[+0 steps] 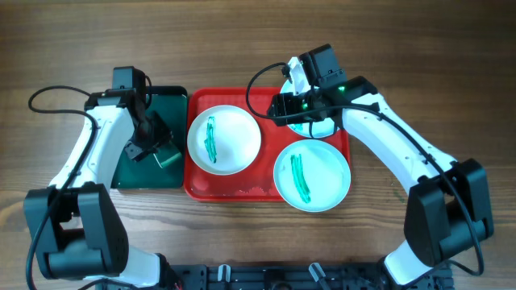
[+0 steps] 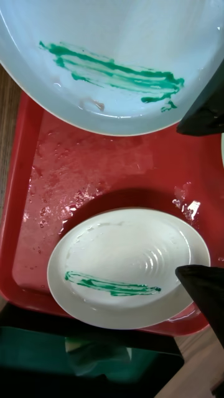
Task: Clean dirty plates on tray and stack at the side
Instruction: 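Grasp the green sponge with left gripper, left plate rim with right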
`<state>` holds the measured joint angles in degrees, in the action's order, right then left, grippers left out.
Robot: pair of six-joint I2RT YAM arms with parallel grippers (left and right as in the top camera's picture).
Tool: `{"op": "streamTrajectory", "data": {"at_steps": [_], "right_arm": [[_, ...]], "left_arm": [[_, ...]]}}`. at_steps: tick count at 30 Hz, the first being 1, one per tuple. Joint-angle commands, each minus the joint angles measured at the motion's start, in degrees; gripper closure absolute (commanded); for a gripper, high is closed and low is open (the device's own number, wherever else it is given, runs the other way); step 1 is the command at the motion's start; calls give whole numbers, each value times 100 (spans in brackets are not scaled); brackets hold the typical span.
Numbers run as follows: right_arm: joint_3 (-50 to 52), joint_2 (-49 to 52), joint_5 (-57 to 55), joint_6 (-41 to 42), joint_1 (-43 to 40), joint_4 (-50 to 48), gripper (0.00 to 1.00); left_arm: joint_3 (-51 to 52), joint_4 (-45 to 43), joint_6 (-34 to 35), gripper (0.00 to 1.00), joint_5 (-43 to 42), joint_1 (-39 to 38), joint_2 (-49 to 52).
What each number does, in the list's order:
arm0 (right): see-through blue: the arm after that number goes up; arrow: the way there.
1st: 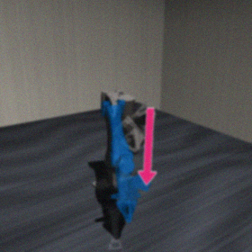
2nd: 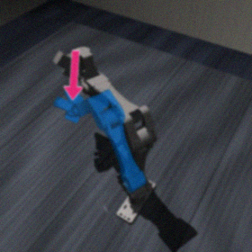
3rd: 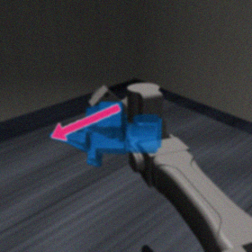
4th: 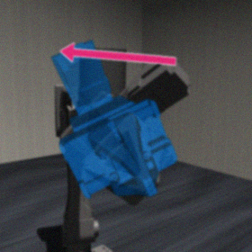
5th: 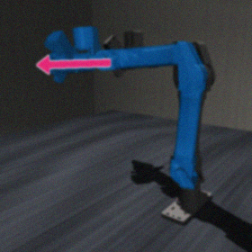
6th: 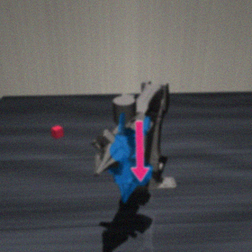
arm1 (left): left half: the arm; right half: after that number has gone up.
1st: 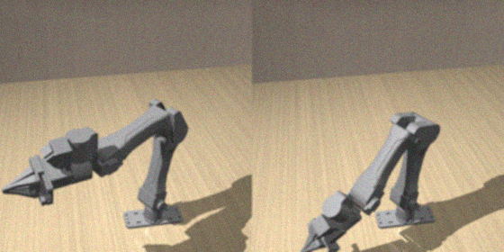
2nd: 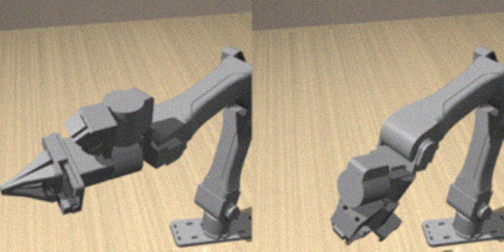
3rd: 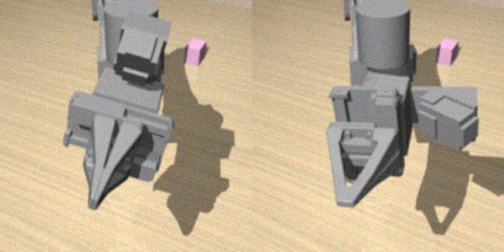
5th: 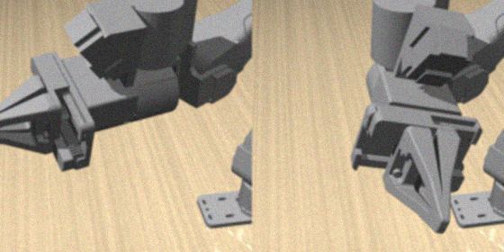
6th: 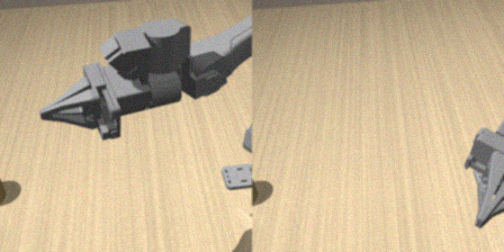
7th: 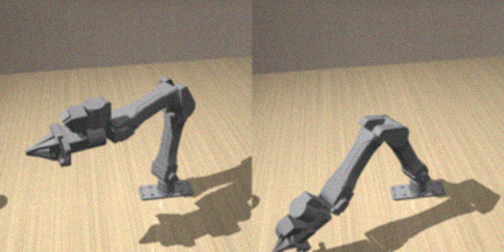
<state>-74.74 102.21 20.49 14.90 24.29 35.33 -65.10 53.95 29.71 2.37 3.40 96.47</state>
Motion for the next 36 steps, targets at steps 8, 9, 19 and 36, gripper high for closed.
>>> {"op": "streamTrajectory", "data": {"at_steps": [8, 9, 19, 36], "right_arm": [[-101, 76, -44, -59, 28, -15, 32], [-101, 76, -44, -55, 28, -15, 32], [-101, 76, -149, -59, 28, -103, 30], [-101, 83, -149, -72, 28, -129, 28]], "left_arm": [[39, -282, 90, 69, -256, 20, 422], [39, -321, 70, 71, -256, 22, 433], [39, -566, -549, 73, -83, 22, 444], [39, -861, -378, 94, -131, 20, 901]]}}
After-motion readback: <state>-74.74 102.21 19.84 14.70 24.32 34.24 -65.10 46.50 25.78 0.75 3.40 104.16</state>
